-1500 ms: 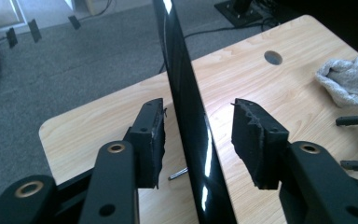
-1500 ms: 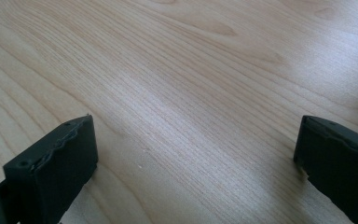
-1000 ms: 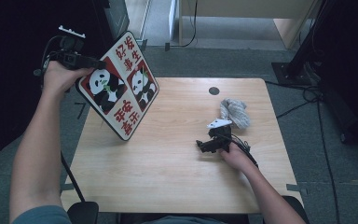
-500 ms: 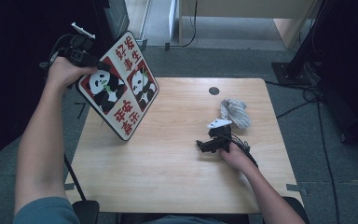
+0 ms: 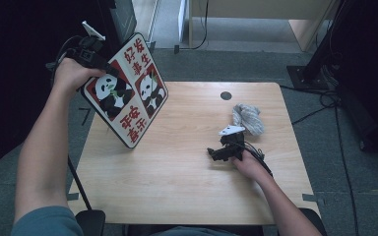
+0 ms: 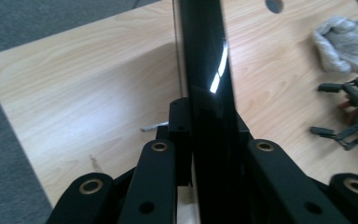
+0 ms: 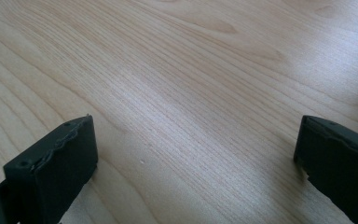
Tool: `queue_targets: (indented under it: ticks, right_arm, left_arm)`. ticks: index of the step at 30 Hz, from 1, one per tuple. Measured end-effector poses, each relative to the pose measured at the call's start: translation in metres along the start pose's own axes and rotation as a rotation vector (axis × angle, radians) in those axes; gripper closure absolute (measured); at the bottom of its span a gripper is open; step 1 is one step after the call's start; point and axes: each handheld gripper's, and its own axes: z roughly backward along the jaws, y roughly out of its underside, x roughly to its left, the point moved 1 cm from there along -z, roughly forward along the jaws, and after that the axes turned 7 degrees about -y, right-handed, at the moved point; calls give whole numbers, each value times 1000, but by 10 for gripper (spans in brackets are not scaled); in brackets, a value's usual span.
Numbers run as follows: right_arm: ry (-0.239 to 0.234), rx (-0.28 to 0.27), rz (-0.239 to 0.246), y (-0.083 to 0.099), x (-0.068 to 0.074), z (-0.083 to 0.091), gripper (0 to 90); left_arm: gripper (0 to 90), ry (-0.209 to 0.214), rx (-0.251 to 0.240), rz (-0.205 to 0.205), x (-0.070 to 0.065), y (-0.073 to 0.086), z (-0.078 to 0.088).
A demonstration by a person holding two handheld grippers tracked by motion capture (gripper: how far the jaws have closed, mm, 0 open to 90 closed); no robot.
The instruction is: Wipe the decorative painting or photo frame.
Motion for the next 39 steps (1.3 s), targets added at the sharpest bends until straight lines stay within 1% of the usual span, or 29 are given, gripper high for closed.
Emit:
queue_targets:
  ticks: [2,3,4,7,8,9,10,12,15,17,18,20,21,22,23,24,25,26,27,28,29,32,33,35,36,39]
  right_arm:
    - [-1,1,-3,0,0,0,0]
    - [-1,1,0,0,0,0,0]
    - [-1,1,0,0,0,0,0]
    - [-2,2,-5,0,0,0,0]
    - [-2,2,-4,0,0,0,0]
    - [-4,2,-2,0,0,1,0]
    - [-4,2,-2,0,0,1,0]
    - [-3,1,-1,1,0,1,0]
    - [-6,2,4,2,0,2,0]
    - [-7,2,4,2,0,2,0]
    - [-6,3,2,3,0,3,0]
    - [-8,3,4,4,-1,5,0]
    - [-8,2,6,6,-3,7,0]
    - [-8,2,6,6,-3,7,0]
    - [-7,2,3,7,-3,7,0]
    - [-4,1,3,8,-3,8,0]
    - [-4,2,1,8,-4,9,0]
    - [-3,1,-3,9,-4,10,0]
    - [-1,0,-1,9,-4,10,0]
    - [0,3,-7,10,-5,11,0]
    - [0,3,-7,10,-5,11,0]
    - [0,1,0,11,-6,12,0]
    - [1,4,-1,11,-6,13,0]
    - [1,0,-6,12,-6,13,0]
    - [2,3,-10,13,-7,15,0]
    - [4,3,-6,15,-8,16,0]
  left_arm:
    - [813,-6,4,-3,-2,0,1]
    - [815,-7,15,-25,-7,0,3]
    - [816,-7,15,-25,-7,0,3]
    - [816,-19,20,-24,-13,1,6]
    - [816,-17,17,-38,-16,2,7]
    - [816,-11,9,-63,-19,4,9]
    - [816,-7,5,-70,-21,5,10]
    - [816,16,-3,-78,-27,8,14]
    - [816,73,-18,-80,-36,15,19]
    - [816,97,-21,-86,-41,19,19]
    - [816,105,-25,-89,-47,21,19]
    - [817,106,-31,-119,-60,25,19]
    - [817,105,-38,-139,-70,28,19]
    - [816,105,-38,-139,-70,28,19]
    - [816,108,-38,-143,-76,30,19]
    - [817,110,-36,-141,-79,31,19]
    - [817,115,-36,-145,-86,33,19]
    - [816,117,-36,-154,-89,35,19]
    - [817,122,-40,-162,-94,37,19]
    - [817,125,-34,-179,-104,41,19]
    - [817,125,-34,-179,-104,41,19]
    - [816,131,-18,-196,-119,46,18]
    - [817,130,-17,-196,-123,47,17]
    - [817,136,-6,-213,-130,49,15]
    - [817,142,-4,-227,-136,51,11]
    - [817,148,-8,-224,-139,51,7]
